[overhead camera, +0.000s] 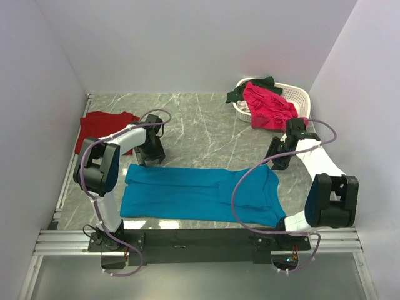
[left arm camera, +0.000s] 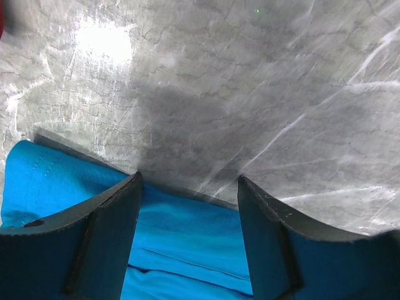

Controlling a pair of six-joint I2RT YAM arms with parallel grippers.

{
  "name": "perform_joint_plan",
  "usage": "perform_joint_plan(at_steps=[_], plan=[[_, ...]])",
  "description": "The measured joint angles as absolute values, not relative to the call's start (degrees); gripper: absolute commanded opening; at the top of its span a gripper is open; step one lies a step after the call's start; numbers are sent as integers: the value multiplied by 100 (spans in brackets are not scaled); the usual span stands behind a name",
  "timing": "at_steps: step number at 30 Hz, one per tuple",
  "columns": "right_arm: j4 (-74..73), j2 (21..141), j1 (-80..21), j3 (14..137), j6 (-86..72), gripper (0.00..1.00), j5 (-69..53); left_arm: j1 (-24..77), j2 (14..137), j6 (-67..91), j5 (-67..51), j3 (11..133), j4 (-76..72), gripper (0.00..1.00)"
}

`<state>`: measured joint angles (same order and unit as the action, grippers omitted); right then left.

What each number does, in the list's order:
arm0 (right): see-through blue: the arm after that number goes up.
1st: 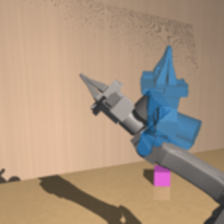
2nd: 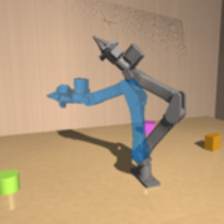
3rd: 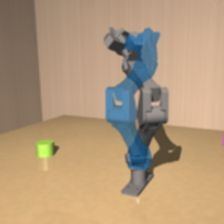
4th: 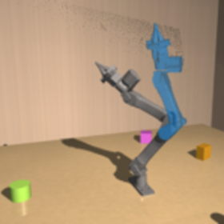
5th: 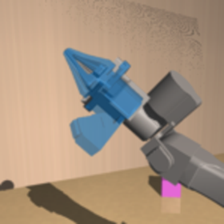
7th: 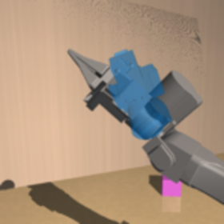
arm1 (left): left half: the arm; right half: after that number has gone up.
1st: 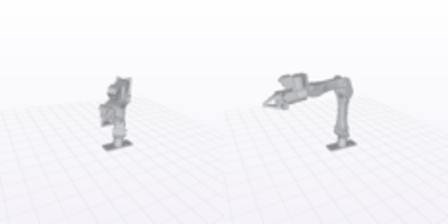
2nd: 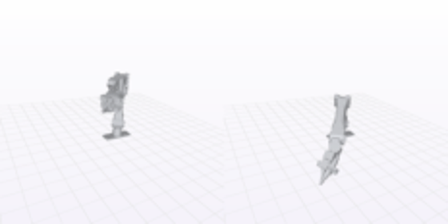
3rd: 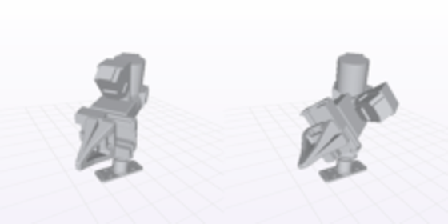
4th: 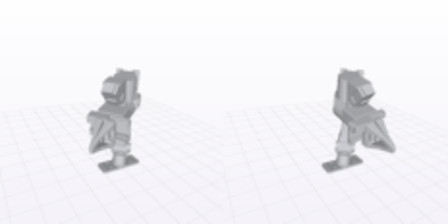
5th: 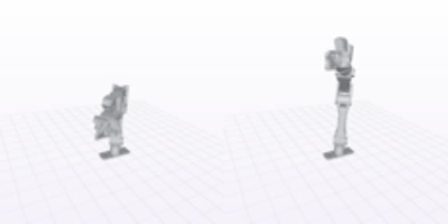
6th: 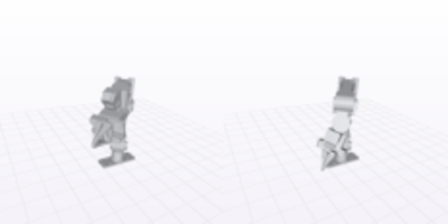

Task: Fold and stack the t-shirts
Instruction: Fold the tshirt

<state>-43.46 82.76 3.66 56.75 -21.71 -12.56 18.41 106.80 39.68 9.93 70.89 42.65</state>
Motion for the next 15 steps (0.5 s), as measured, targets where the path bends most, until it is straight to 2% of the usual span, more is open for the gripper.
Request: perform_joint_plan(at_steps=[15], plan=[[-3817,9002,569,5675,-2296,52,-1135,1835,10613,3972,996,6995,4213,68]])
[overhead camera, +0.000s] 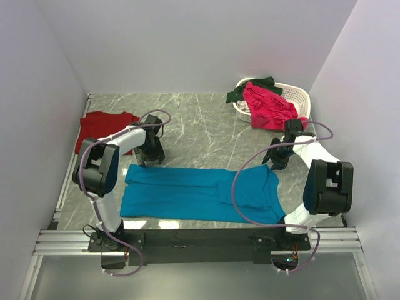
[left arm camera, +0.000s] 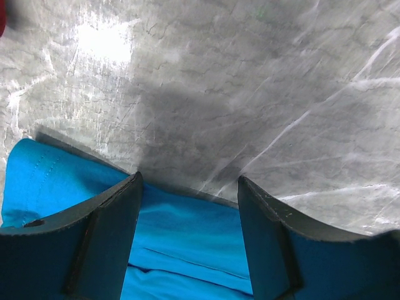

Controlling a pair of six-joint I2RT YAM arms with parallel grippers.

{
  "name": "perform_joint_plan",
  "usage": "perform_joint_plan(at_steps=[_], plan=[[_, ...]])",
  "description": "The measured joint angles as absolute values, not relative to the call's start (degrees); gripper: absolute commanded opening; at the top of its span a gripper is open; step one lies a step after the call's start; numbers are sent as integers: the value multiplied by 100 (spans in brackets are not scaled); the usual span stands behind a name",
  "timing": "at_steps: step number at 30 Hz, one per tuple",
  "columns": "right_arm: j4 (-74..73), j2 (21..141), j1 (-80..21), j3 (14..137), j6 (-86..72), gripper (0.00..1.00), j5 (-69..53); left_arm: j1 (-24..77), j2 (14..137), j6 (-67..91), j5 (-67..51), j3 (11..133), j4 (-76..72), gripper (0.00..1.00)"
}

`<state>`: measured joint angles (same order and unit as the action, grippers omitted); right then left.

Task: Fold and stack the t-shirts
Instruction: Fold the tshirt

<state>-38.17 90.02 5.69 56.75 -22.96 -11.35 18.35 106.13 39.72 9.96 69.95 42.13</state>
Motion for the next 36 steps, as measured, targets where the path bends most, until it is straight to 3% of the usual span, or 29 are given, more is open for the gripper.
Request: perform_joint_plan(at_steps=[14,17,18,20,36], plan=[[-3487,9435,569,5675,-2314,42,-1256,1820,10442,3992,1041,6766,4073,68],[-3446,9435,569,5675,-2314,29,-1286,1820,10438,3990,1041,6746,4051,68],[-3437,9435,567,5675,-2316,14,-1295,1820,10438,3990,1044,6746,4051,68],[-3424,9435,567,5673,-2318,0,-1293,1820,10429,3990,1046,6731,4038,68],[-3682,9467,617,5693,-2287,0,-683,1741,10167,4012,1380,6479,3872,71]])
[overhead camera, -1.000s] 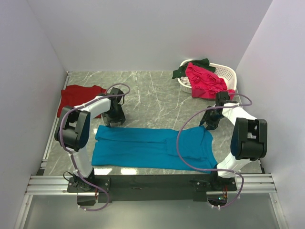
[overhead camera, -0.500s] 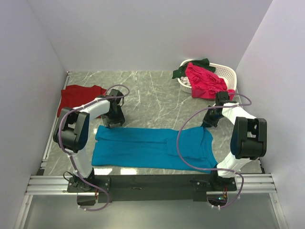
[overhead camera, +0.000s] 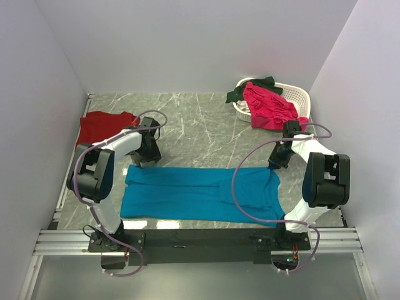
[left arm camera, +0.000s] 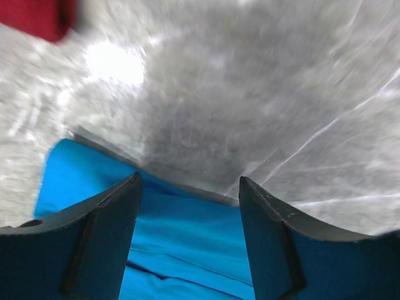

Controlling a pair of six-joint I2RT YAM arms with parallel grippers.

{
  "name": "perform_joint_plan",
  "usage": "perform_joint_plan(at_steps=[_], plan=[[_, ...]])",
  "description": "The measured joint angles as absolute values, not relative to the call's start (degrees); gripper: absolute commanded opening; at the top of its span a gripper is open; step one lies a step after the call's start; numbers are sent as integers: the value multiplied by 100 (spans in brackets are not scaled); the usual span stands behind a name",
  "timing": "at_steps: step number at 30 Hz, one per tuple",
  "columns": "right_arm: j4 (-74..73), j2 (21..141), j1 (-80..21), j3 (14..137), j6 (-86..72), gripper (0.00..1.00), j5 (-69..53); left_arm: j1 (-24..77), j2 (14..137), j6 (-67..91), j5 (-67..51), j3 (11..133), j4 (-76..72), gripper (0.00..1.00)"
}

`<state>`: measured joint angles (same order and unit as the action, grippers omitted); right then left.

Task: Fold and stack the t-shirts
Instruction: Fold the tshirt

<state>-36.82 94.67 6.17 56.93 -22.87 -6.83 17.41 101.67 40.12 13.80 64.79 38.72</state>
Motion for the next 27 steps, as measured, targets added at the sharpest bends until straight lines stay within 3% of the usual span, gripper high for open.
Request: perform_joint_plan(at_steps=[9,20,21,25,27], plan=[[-3695,9542,617,5712,-2239,0,-556,1216,9491,3959,1535,6722,3913,71],[-3743,9782,620,5981,-2241,0,-458,1306,9089,3990,952,5520,3422,72],[-3758,9808,617,6053,-2241,2,-412,1317,9087,3990,937,5470,3389,72],[-3833,9915,622,6379,-2233,39,-141,1332,9087,3986,950,5389,3350,72],[-3898,9920,626,6501,-2171,44,78,1332,9085,3977,1017,5389,3347,72]])
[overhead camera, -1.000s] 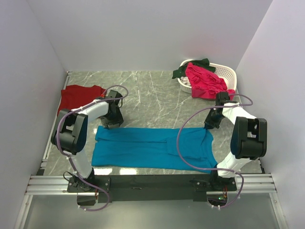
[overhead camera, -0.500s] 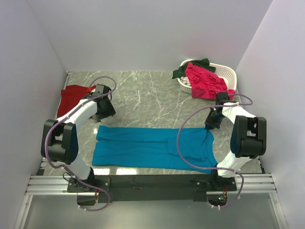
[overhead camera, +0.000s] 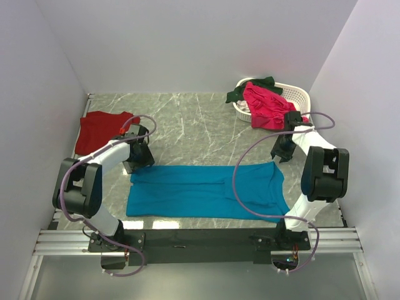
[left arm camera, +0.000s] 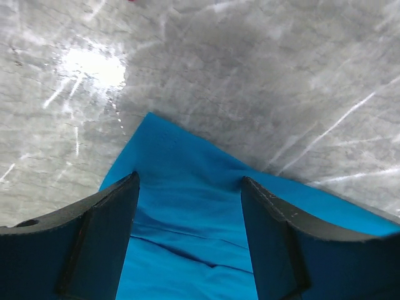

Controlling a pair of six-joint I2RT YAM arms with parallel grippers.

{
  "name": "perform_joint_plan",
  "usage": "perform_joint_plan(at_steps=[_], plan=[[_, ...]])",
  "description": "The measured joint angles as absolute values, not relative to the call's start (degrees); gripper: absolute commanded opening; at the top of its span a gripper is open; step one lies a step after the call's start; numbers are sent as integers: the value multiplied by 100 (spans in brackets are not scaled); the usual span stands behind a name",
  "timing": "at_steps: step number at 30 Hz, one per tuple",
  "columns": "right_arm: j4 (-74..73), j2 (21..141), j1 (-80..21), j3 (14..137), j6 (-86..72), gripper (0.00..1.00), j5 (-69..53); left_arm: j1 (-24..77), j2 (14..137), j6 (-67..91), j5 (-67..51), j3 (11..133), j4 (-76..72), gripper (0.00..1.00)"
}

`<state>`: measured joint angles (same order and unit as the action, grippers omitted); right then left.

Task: Fold and stack the t-shirts
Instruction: Fold the tshirt

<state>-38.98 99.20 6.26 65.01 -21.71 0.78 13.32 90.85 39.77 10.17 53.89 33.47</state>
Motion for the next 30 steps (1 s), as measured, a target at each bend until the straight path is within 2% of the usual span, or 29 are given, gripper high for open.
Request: perform_joint_plan(at_steps=[4,7,15,20,30], plan=[[-4014,9758,628,6624,-2150,49,534,1334,9080,3964,1140,5435,3385,72],[-4143,9380,624,6598,-2158,49,711,1365,9056,3962,1214,5553,3409,72],[-4042,8079,82,5970,-2423,37,1,1973,9043,3968,1284,5968,3371,72],[-3942,8477,-237,5459,-2633,34,-558,2324,9052,3970,1111,5986,3293,72],[-3979,9605,-222,5712,-2714,33,-259,2512,9083,3979,729,5105,2648,72]])
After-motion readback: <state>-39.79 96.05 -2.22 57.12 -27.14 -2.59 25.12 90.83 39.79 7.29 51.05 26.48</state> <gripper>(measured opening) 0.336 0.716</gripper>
